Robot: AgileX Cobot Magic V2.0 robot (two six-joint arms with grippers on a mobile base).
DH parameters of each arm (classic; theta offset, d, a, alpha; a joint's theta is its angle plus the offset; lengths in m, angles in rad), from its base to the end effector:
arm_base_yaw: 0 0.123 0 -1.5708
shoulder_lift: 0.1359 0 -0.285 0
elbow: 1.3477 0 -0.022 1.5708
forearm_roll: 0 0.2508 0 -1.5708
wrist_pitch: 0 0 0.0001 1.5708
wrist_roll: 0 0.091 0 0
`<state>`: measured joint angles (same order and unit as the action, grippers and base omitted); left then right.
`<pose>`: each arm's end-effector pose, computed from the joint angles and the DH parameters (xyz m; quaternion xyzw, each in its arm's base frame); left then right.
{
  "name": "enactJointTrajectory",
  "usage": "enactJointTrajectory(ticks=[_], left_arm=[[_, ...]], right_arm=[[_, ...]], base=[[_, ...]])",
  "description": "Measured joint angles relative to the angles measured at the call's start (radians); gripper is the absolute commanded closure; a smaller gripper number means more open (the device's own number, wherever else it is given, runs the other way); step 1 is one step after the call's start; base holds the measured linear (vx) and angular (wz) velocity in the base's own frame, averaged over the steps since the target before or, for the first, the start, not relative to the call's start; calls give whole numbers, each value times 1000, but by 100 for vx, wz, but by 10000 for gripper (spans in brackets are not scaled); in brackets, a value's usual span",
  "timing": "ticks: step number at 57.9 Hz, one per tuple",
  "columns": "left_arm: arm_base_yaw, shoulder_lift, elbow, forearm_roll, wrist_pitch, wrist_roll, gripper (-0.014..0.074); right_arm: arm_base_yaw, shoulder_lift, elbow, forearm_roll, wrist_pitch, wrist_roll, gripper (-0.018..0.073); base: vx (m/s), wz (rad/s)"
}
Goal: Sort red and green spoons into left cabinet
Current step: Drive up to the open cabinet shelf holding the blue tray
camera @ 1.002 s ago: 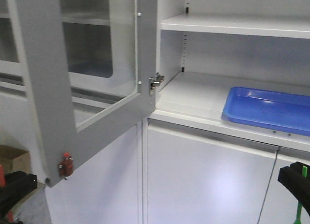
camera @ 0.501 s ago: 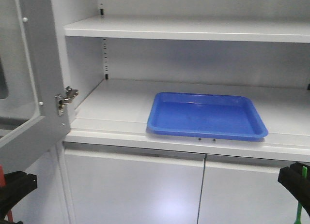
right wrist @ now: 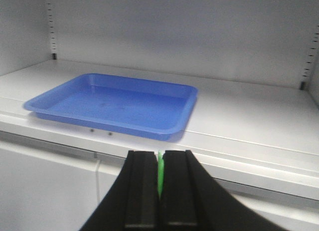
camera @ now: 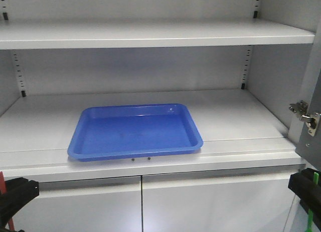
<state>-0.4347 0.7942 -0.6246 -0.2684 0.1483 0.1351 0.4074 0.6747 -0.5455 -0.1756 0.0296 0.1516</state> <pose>0.1527 -0.0749 0.3323 0.1306 0.7711 -0.1884 0.5940 0.1341 0.0574 0.3344 -0.1549 0.7152 0.1280 0.6694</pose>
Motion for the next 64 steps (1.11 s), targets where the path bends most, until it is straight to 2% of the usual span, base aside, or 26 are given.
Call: enactJointTrajectory(ticks=[16,64], left_arm=[[0,0,0,0,0,0,596],[0,0,0,0,0,0,596]], right_arm=[[0,0,0,0,0,0,561],[0,0,0,0,0,0,561]], base=[[13,-13],[14,14]])
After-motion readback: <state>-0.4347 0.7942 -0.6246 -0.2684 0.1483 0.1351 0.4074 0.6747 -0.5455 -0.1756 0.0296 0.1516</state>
